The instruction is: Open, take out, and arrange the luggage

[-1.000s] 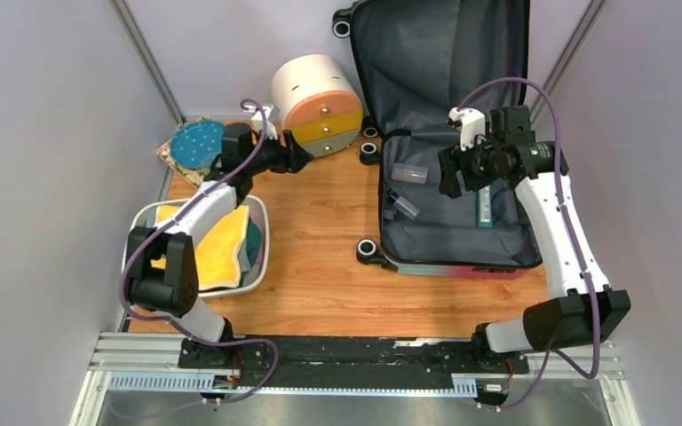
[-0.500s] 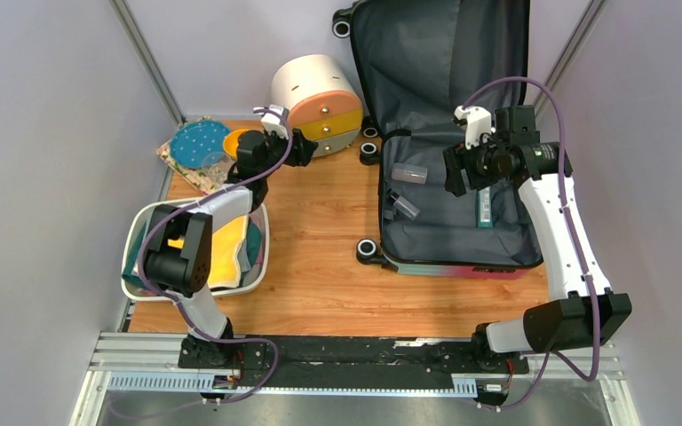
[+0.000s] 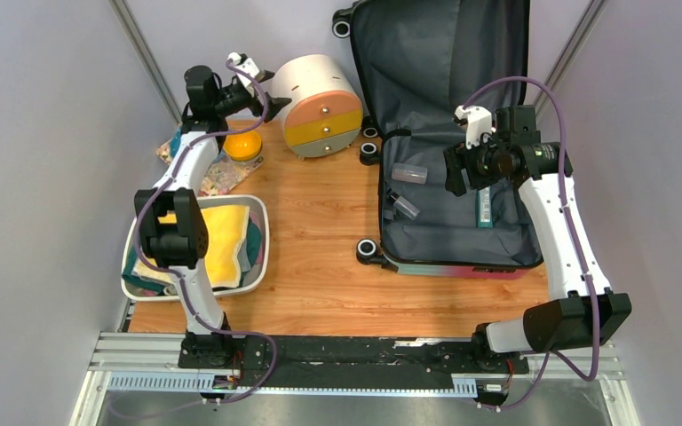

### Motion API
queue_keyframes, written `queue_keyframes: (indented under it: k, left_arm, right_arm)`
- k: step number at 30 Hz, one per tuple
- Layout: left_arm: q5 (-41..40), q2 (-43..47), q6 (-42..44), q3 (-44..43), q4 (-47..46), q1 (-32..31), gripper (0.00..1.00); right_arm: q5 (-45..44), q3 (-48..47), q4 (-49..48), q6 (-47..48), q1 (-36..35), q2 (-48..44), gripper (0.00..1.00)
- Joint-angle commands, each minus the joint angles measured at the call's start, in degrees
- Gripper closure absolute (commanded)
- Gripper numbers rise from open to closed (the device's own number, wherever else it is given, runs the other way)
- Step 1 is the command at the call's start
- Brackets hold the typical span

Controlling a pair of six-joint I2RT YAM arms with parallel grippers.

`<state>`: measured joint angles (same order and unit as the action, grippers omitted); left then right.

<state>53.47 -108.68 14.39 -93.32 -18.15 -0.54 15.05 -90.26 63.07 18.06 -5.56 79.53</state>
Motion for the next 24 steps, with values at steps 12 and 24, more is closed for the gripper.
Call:
queue_keyframes:
  k: [12, 24]
  left_arm:
    - [11.2, -11.4, 10.8, -10.1, 11.0, -1.7, 0.18]
    - [5.1, 0.0, 31.2, 3.3, 21.8, -5.7, 0.30]
  right_arm:
    - [-0.7, -0.8, -2.0, 1.2, 0.3, 1.3, 0.26]
    - [-0.3, -1.3, -1.5, 1.0, 0.2, 2.4, 0.26]
